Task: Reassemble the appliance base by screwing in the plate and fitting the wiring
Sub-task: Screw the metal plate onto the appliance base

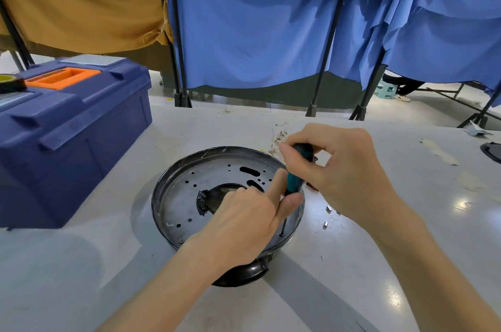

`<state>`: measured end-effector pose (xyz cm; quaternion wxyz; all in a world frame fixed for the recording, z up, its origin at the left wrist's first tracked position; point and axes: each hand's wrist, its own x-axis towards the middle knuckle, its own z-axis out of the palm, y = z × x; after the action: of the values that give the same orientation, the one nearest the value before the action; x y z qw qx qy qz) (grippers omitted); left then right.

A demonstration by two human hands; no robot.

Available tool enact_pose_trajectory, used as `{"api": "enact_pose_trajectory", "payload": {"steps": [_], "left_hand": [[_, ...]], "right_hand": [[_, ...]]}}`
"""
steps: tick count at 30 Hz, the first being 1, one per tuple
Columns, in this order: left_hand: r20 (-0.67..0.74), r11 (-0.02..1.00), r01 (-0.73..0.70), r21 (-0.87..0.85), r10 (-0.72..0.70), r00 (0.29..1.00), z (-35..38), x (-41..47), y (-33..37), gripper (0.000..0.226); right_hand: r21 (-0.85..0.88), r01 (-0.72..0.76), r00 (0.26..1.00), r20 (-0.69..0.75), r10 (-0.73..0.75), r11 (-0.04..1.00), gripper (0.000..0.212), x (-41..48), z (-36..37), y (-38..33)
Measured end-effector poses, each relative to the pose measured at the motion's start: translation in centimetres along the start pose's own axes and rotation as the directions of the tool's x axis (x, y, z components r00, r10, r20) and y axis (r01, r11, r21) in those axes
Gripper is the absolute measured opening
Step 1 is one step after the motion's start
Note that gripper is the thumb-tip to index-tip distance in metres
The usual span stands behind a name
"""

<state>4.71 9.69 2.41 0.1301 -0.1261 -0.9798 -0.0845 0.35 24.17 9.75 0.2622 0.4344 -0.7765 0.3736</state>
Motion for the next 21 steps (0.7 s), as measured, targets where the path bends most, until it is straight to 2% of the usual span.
{"api": "enact_pose_trajectory", "payload": {"steps": [4, 8, 10, 12, 13, 15, 16, 18, 19, 21], "left_hand": [[-0.036, 1.0, -0.022, -0.002, 0.022, 0.999, -0.3, 0.0, 0.3, 0.076], [-0.149, 0.997, -0.072, 0.03, 0.076, 0.986, -0.7, 0.0, 0.5, 0.076], [-0.177, 0.996, -0.09, -0.003, 0.088, 0.98, -1.0, -0.1, 0.6, 0.065], [-0.14, 0.996, -0.089, -0.013, 0.086, 0.986, -0.7, 0.0, 0.2, 0.057], [-0.11, 0.997, -0.075, -0.036, 0.071, 0.991, -0.6, 0.1, -0.1, 0.055], [-0.042, 0.996, -0.065, -0.056, 0.063, 0.997, -0.7, 0.3, -0.4, 0.044], [-0.033, 0.996, -0.072, -0.044, 0.07, 0.997, -0.8, 0.3, -0.3, 0.037], [-0.066, 0.995, -0.099, 0.001, 0.099, 0.993, -0.7, 0.1, -0.1, 0.035], [-0.074, 0.994, -0.103, 0.036, 0.105, 0.992, -0.5, 0.2, 0.0, 0.04], [-0.063, 0.995, -0.084, 0.059, 0.088, 0.994, -0.3, 0.2, -0.2, 0.058]], "right_hand": [[-0.26, 0.043, 0.983, -0.159, -0.087, 0.965, 0.039, 0.1, 1.3, -0.2], [-0.462, -0.099, 0.943, -0.326, -0.065, 0.881, 0.06, 0.1, 2.5, -1.7], [-0.541, -0.16, 0.93, -0.363, -0.057, 0.826, 0.063, 0.2, 2.9, -2.2], [-0.55, -0.181, 0.962, -0.273, 0.03, 0.816, 0.066, 0.4, 2.4, -2.1], [-0.506, -0.171, 0.984, -0.135, 0.118, 0.845, 0.065, 0.7, 1.9, -1.8], [-0.289, -0.161, 0.97, 0.131, 0.206, 0.944, 0.048, 0.8, 0.3, -1.3], [-0.197, -0.136, 0.964, 0.199, 0.176, 0.971, 0.036, 0.7, -0.4, -1.1], [-0.126, -0.052, 0.98, 0.186, 0.075, 0.991, 0.013, 0.5, -0.8, -0.7], [-0.13, -0.036, 0.989, 0.141, 0.054, 0.991, 0.015, 0.4, -0.7, -0.6], [-0.192, -0.055, 0.997, 0.049, 0.066, 0.98, 0.037, 0.4, 0.0, -0.6]]}}
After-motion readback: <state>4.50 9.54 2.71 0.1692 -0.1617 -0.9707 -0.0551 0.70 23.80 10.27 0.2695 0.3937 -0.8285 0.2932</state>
